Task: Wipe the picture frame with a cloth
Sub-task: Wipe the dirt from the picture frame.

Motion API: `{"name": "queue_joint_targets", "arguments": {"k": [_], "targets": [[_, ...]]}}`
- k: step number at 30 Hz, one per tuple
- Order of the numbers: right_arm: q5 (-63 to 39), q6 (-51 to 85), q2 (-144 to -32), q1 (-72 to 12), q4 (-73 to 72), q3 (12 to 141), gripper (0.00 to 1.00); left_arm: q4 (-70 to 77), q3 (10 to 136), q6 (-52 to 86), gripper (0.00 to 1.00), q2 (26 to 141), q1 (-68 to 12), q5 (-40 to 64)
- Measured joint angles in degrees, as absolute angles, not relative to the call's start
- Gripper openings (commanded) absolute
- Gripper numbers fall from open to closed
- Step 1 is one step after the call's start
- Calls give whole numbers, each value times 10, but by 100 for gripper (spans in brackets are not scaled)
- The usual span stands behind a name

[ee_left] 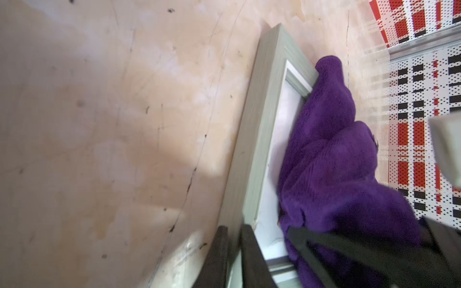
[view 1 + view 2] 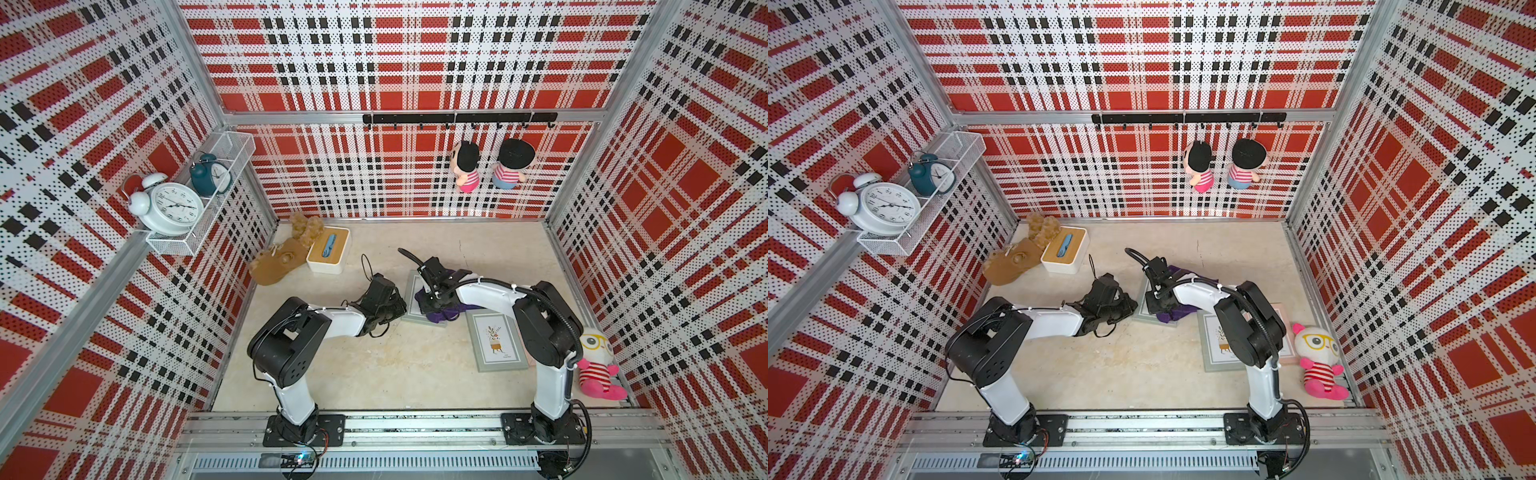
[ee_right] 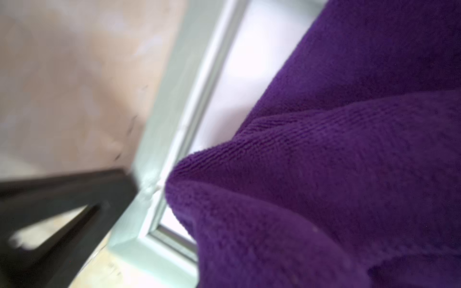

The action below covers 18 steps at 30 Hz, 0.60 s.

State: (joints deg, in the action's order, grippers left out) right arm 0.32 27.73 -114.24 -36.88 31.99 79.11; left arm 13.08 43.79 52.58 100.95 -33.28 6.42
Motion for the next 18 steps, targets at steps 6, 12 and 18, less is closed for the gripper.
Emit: {"name": "queue_joint_targets", "arguments": {"k": [6, 12, 18], "targets": [[-2, 277, -1235, -340, 329, 929, 0, 140, 435, 525, 17, 1009, -329, 80], [-27, 277, -1194, -351, 314, 890, 0, 70, 475, 514, 29, 1009, -324, 86], [-7, 286, -1063, -335, 314, 876, 0, 17, 568, 504, 57, 1004, -320, 88]]}}
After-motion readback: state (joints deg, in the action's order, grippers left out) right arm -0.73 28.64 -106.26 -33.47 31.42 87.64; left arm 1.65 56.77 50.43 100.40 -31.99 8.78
